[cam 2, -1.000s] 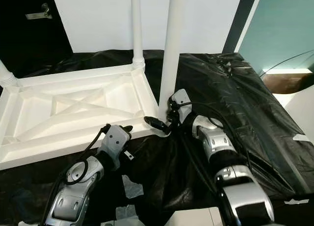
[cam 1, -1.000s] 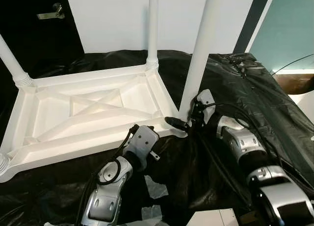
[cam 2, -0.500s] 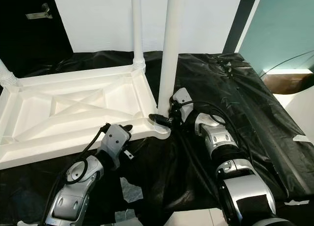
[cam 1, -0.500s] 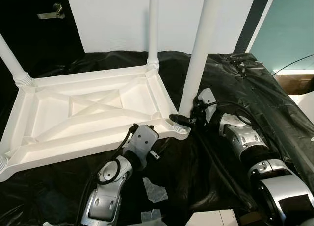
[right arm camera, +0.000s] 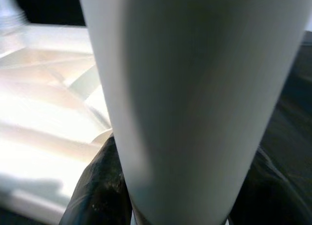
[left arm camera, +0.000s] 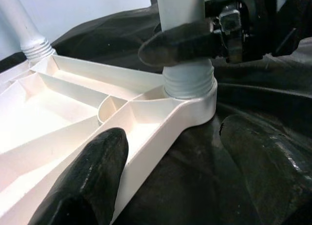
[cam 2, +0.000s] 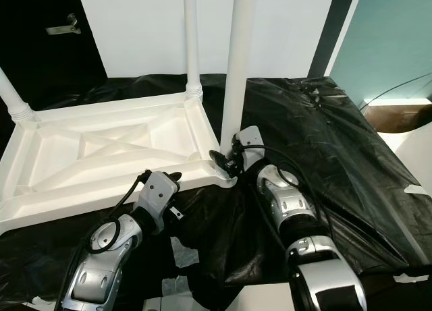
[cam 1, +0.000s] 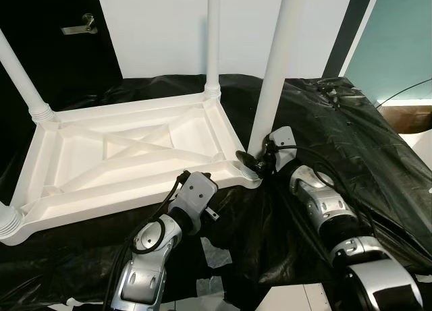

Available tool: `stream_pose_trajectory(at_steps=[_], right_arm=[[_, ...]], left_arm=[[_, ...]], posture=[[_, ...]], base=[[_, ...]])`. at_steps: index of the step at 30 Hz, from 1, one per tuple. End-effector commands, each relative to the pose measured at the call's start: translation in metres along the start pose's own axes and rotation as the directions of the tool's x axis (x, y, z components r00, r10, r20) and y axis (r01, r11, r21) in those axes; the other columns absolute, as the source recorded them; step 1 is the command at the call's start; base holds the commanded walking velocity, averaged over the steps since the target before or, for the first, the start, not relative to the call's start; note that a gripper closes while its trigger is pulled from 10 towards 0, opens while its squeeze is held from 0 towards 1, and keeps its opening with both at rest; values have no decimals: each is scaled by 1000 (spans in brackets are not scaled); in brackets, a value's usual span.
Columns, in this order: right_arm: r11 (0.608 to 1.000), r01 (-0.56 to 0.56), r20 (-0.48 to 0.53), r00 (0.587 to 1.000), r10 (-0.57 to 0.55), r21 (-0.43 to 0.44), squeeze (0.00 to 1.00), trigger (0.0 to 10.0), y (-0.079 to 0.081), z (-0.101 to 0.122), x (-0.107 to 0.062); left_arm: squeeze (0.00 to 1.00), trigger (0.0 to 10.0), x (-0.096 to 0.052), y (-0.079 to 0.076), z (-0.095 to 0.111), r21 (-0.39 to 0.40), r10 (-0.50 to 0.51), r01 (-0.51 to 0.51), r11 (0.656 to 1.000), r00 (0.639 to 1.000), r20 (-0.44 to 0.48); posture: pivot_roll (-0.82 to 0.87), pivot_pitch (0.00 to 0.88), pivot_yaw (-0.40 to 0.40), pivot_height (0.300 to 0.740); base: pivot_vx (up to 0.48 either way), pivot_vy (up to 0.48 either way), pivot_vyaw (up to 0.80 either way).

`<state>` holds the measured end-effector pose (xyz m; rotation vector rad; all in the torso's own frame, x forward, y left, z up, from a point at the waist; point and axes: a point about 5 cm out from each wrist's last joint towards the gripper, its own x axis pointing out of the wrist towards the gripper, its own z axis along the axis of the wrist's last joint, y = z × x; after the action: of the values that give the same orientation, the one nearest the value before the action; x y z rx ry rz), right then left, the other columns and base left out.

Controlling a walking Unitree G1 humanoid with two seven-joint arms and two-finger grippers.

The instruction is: Building children table

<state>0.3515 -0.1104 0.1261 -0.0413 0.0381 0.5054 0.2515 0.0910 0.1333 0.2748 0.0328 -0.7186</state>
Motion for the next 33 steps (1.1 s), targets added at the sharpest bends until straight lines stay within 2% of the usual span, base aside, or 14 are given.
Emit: stream_pose_trajectory(at_steps=[1, 3, 5, 6, 9, 12, 14, 16, 17, 24, 25, 26, 27, 33], right_arm=[[987, 147, -109, 984, -140, 59, 0, 10000, -3, -25, -9], [978, 192, -112, 977, -183, 81, 0, 10000, -1, -26, -10], [951, 287, -114, 955, -274, 115, 0, 10000, 6, -27, -11], [951, 287, -114, 955, -274, 115, 0, 10000, 6, -27, -11], [950, 284, -85, 958, -274, 134, 0, 10000, 23, -23, -8], [952, 277, -70, 960, -270, 129, 0, 10000, 24, -20, -10], [942, 315, -66, 949, -310, 117, 0, 10000, 16, -17, -14], [942, 316, -60, 949, -310, 116, 0, 10000, 15, -16, -15], [941, 314, -51, 949, -310, 122, 1000, 10000, 14, -14, -16], [953, 278, -6, 960, -279, 123, 1000, 10000, 14, -8, -19], [967, 224, 30, 973, -229, 119, 941, 10000, 14, -3, -20], [967, 224, 30, 973, -229, 119, 941, 10000, 14, -3, -20], [979, 169, 58, 983, -176, 112, 0, 10000, 10, 0, -23], [998, -42, 109, 993, 37, 48, 0, 10000, -5, 9, -30]], left_arm=[[0, 10000, 0, 7, 0, 1, 93, -93, 996, 996, 5], [0, 10000, 0, 8, 0, 1, 94, -94, 996, 996, 6], [0, 10000, 0, 7, 1, 0, 97, -97, 995, 995, 7], [0, 10000, 0, 7, 1, 0, 97, -97, 995, 995, 7], [0, 10000, -1, 7, 0, 0, 100, -100, 995, 995, 6], [0, 10000, -1, 7, 0, 0, 100, -100, 995, 995, 6], [0, 10000, -1, 7, 0, 2, 99, -99, 995, 995, 5], [0, 10000, -2, 7, -1, 2, 100, -100, 995, 995, 5], [0, 10000, -2, 7, -1, 1, 103, -103, 995, 995, 4], [0, 10000, -1, 6, -1, -2, 105, -105, 994, 994, 5], [0, 10000, -1, 6, -1, -3, 105, -105, 994, 994, 5], [0, 10000, -1, 6, -1, -3, 105, -105, 994, 994, 5], [0, 10000, -1, 5, -2, -3, 104, -104, 995, 995, 5], [0, 10000, -3, 4, -3, -5, 96, -96, 995, 995, 0]], posture=[[124, 0, -25, 740], [125, 0, -25, 740], [125, 0, -23, 740], [125, 0, -23, 740], [125, 0, -22, 740], [126, 0, -24, 740], [129, 0, -37, 740], [129, 0, -37, 740], [128, 0, -39, 740], [129, 0, -44, 740], [129, 0, -44, 740], [129, 0, -44, 740], [129, 0, -42, 740], [125, 0, -32, 740]], base=[[0, 0, 0], [0, 0, 0], [0, 0, 0], [0, 0, 0], [0, 0, 0], [0, 0, 0], [0, 0, 0], [0, 0, 0], [0, 0, 0], [0, 0, 0], [0, 0, 0], [0, 0, 0], [0, 0, 0], [0, 0, 0]])
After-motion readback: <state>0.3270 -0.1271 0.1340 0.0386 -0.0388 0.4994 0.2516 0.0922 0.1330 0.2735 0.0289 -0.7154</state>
